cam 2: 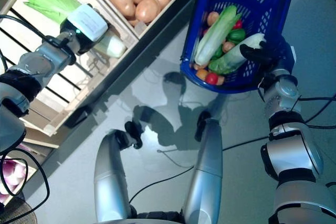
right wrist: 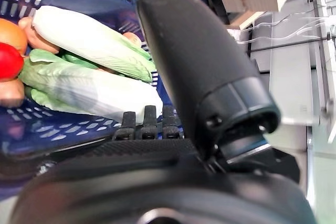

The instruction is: Put vegetables into the basket

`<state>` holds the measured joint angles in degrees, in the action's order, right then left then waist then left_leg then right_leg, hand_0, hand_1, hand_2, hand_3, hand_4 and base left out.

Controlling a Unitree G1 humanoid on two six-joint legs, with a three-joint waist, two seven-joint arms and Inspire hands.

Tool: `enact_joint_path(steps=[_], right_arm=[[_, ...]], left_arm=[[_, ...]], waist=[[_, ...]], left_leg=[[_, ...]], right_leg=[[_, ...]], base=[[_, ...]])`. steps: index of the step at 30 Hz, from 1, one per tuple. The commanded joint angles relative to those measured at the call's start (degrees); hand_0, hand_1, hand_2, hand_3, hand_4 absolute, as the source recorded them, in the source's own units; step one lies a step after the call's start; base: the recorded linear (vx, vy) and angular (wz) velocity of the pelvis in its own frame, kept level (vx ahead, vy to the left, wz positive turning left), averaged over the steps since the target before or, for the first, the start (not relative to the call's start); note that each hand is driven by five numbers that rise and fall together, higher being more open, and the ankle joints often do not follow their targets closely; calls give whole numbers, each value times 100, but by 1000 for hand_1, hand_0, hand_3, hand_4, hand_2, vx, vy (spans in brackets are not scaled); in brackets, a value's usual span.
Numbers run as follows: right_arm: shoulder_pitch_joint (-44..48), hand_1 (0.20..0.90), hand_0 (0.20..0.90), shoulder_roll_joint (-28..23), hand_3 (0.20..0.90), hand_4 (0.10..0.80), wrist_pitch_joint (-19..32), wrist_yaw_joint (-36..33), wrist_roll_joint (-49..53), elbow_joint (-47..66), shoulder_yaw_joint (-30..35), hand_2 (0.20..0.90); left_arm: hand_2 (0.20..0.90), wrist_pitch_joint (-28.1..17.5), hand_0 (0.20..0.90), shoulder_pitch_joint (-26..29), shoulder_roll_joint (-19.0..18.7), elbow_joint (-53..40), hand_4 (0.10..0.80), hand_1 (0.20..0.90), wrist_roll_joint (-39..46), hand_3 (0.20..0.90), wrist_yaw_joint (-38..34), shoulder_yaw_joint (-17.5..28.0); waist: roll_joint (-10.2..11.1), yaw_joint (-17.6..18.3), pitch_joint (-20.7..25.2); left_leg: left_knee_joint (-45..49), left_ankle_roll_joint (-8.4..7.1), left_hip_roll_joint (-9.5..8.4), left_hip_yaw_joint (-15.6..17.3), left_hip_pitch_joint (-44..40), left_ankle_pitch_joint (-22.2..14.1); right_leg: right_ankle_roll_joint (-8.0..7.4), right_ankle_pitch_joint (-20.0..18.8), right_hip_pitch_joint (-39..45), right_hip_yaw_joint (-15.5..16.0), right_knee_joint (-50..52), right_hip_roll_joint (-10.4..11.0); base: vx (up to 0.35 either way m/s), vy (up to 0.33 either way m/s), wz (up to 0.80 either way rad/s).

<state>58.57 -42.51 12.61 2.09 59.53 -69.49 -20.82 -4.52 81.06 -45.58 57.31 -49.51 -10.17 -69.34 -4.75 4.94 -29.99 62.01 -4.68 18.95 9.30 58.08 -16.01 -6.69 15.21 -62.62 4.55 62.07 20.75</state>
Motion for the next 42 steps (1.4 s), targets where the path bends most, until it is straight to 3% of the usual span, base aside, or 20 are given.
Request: enact_joint_path(steps=[1,11,17,18,19,25,29,31,32,36,38,42], right_arm=[[337,900,900,-143,900,800,275,32,465,-1,287,900],[171,900,900,-141,900,800,331,471,666,14,434,900],[-19,900,900,16,900,800,397,1045,668,418,455,900],[-184,900,900,133,900,800,435,1100,584,676,451,900],[-213,900,900,145,900,800,441,1132,582,706,445,900],[-1005,900,900,549,900,800,297,1249,-131,1800,351,900],[-1688,900,900,871,900,800,122,1276,-342,2675,382,900],[-1946,900,900,1025,900,800,73,1307,-453,2928,427,900],[-2218,900,900,1214,900,800,30,1220,-643,3201,431,900],[-2867,900,900,1426,900,800,-114,990,-1057,3622,453,900],[-3217,900,900,1560,900,800,-182,1103,-1307,3690,459,900],[-3389,900,900,1668,900,800,-673,1333,-1239,3747,394,900]], left_arm=[[300,-204,300,163,-210,220,400,300,-192,300,507,-291],[300,-375,300,31,-314,157,400,300,414,300,-122,-77],[300,-246,300,-215,-477,82,400,300,1107,300,-19,338],[300,-181,300,-425,-506,69,400,300,1769,300,-6,602],[300,-162,300,-465,-514,65,400,300,1816,300,6,639],[300,-664,300,-1588,-562,-19,400,300,3341,300,-19,2067],[300,-973,300,-2543,-495,-413,400,300,4651,300,328,3309],[300,-1124,300,-2921,-424,-520,400,300,4885,300,368,3638],[300,-1178,300,-3267,-329,-710,400,300,5052,300,442,3962],[300,-1364,300,-4012,-109,-1197,400,300,6024,300,872,4634],[300,-1474,300,-4473,250,-1434,400,300,6465,300,1136,5038],[300,-1503,300,-4777,554,-1709,400,300,7378,300,1613,5268]], waist=[[184,13,19],[211,-21,19],[255,-44,21],[281,-52,66],[284,-48,69],[371,-77,617],[432,-115,940],[435,-135,1042],[448,-149,1198],[440,-187,1591],[405,-214,1898],[378,-264,2189]], left_leg=[[97,-389,48,-276,17,-570],[-229,-355,39,-209,-494,-460],[-821,-408,54,-97,-1302,-210],[-1139,-431,48,-31,-1649,-78],[-1190,-434,46,-17,-1707,-56],[-2328,-413,-57,268,-2939,456],[-3145,-411,-220,347,-3807,771],[-3390,-421,-267,404,-4062,867],[-3855,-351,-368,543,-4374,1136],[-4788,-304,-595,678,-5178,1418],[-5415,-276,-720,716,-5655,1604],[-5914,-276,-802,722,-6033,1774]], right_leg=[[-278,-268,321,28,-382,227],[-261,-269,854,137,-636,159],[-215,-332,1643,212,-1077,77],[-198,-369,1979,266,-1313,55],[-195,-380,2034,276,-1356,53],[-106,-594,3192,602,-2277,53],[-110,-786,4053,795,-3090,-19],[-119,-853,4339,903,-3361,-62],[-89,-1093,4680,1058,-3871,-136],[-156,-1343,5585,1283,-4873,-322],[-205,-1495,6121,1371,-5470,-453],[-244,-1625,6537,1469,-5878,-533]], base=[[-31,-27,-1],[0,0,0],[11,7,-2],[52,18,-4],[75,27,-3],[94,31,1],[113,-4,-1],[81,-4,-5],[87,-12,-2],[179,-15,3],[223,-5,9],[135,-17,3]])
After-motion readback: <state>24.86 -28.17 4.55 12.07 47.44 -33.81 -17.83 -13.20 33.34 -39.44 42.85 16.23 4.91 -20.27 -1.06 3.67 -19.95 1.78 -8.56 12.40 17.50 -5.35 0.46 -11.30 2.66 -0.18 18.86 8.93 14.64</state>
